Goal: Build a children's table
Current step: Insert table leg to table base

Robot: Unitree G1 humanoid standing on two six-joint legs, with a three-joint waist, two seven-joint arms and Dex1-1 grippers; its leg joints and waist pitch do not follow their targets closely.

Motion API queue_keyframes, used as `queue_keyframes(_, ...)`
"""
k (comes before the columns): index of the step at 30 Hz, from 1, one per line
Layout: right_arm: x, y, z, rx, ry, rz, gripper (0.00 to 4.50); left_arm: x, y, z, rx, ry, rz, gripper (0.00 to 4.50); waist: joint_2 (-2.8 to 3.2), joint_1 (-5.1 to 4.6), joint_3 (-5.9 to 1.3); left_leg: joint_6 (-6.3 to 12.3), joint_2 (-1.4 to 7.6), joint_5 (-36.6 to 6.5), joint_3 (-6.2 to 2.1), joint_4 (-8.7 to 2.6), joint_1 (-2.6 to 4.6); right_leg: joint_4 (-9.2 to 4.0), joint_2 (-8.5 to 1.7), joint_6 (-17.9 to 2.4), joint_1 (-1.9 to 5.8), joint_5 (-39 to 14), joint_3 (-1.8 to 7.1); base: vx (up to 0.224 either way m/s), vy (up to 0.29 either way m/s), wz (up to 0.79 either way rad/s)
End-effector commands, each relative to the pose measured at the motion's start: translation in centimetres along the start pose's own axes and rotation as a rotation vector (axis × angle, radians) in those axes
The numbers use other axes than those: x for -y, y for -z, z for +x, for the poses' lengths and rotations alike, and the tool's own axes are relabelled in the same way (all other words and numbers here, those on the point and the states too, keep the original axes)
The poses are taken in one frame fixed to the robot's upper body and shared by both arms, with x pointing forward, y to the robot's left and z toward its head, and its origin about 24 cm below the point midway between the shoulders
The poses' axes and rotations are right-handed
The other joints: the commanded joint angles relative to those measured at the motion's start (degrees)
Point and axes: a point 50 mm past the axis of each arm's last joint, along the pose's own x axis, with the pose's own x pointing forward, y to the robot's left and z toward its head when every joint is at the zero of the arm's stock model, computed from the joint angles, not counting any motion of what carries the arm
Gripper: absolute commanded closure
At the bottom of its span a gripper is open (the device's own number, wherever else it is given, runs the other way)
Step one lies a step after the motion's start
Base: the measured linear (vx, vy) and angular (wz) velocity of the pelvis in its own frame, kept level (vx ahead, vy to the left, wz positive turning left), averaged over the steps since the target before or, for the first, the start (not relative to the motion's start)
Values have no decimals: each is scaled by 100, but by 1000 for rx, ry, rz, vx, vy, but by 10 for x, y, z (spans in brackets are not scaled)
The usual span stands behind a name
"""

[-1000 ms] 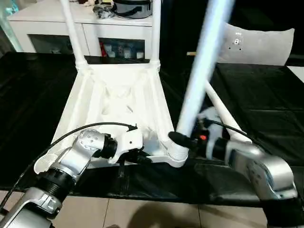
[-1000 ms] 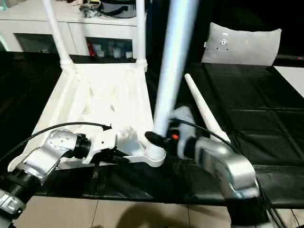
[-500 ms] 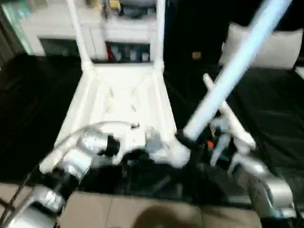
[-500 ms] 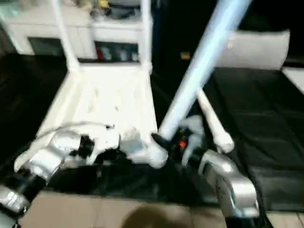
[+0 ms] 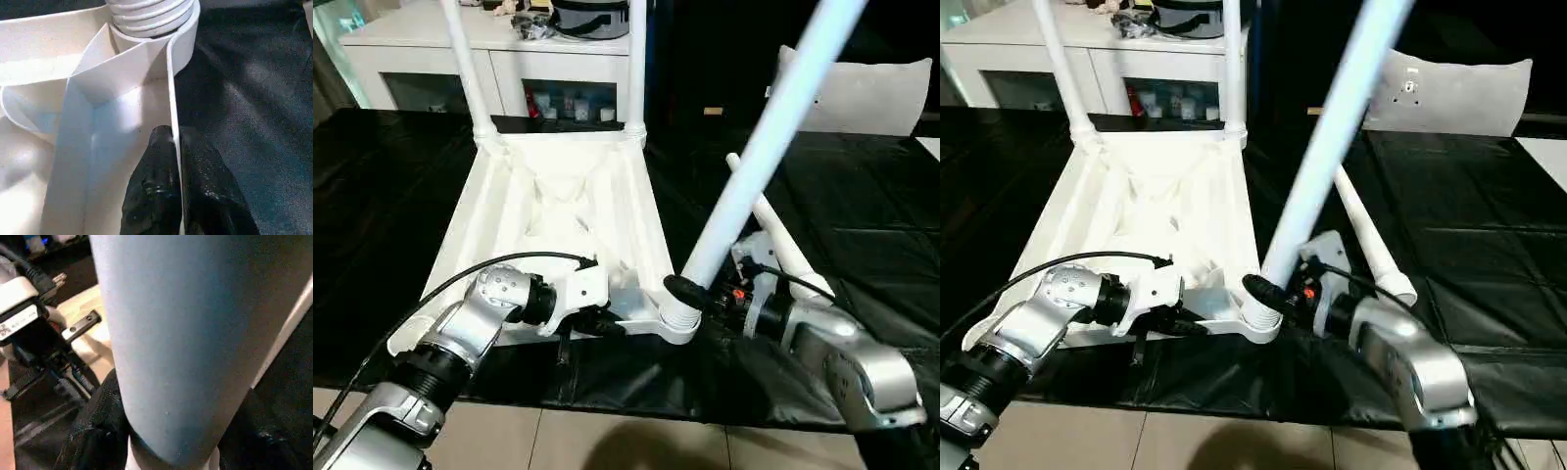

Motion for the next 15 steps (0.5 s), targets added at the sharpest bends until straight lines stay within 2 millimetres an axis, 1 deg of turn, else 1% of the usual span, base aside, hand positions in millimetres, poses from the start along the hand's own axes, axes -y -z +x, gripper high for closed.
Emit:
queue_keyframes(1, 3, 20, 2, -119, 15, 30, 259, -6, -10, -2, -18, 10, 78, 450, -7, -49, -288, 21, 209, -2069, -46, -505, -27, -620, -319, -497, 133, -3137, 234, 0, 0, 0)
queue_keyframes(2, 4, 19, 2, -142, -1, -1, 259, -6, -10, -2, -24, 16, 86, 450, -10, -44, -295, 18, 219, -2060, -43, -512, -26, -608, -317, -550, 135, -2998, 237, 0, 0, 0)
queue_keyframes(3, 5, 18, 3, -157, -12, -19, 259, -6, -10, -2, -28, 21, 89, 450, -31, -51, -288, 19, 222, -2075, -43, -516, -37, -603, -314, -567, 140, -2973, 235, 0, 0, 0)
queue_keyframes(4, 5, 17, 3, -169, -26, -30, 259, -6, -10, -2, -29, 23, 91, 450, -23, -54, -283, 14, 217, -2093, -47, -524, -48, -598, -311, -558, 160, -2996, 228, 0, 0, 0)
queue_keyframes(5, 5, 16, 4, -185, -46, -39, 259, -6, -10, -2, -29, 25, 91, 450, -12, -45, -296, 8, 226, -2093, -37, -512, -15, -595, -322, -596, 136, -2947, 244, 0, 0, 0)
queue_keyframes(6, 5, 16, 4, -191, -53, -42, 259, -5, -10, -2, -29, 26, 92, 450, -29, -44, -298, 15, 231, -2040, -34, -517, -29, -584, -321, -655, 151, -2816, 254, 0, 0, 0)
queue_keyframes(11, 5, 18, 4, -227, -75, -38, 259, -5, -10, -2, -32, 35, 95, 450, -43, -21, -318, 47, 240, -1810, -10, -518, -47, -531, -315, -836, 184, -2361, 271, 0, 0, 0)
queue_keyframes(13, 7, 20, 3, -231, -69, -30, 259, -5, -10, -2, -33, 35, 95, 450, -51, -14, -312, 49, 235, -1808, -1, -517, -43, -539, -316, -849, 183, -2428, 268, 0, 0, 0)
queue_keyframes(15, 10, 23, 2, -214, -48, 10, 259, -5, -10, -3, -34, 29, 91, 450, -50, -8, -306, 47, 231, -1828, -1, -516, -35, -561, -324, -804, 178, -2622, 267, 0, 0, 0)
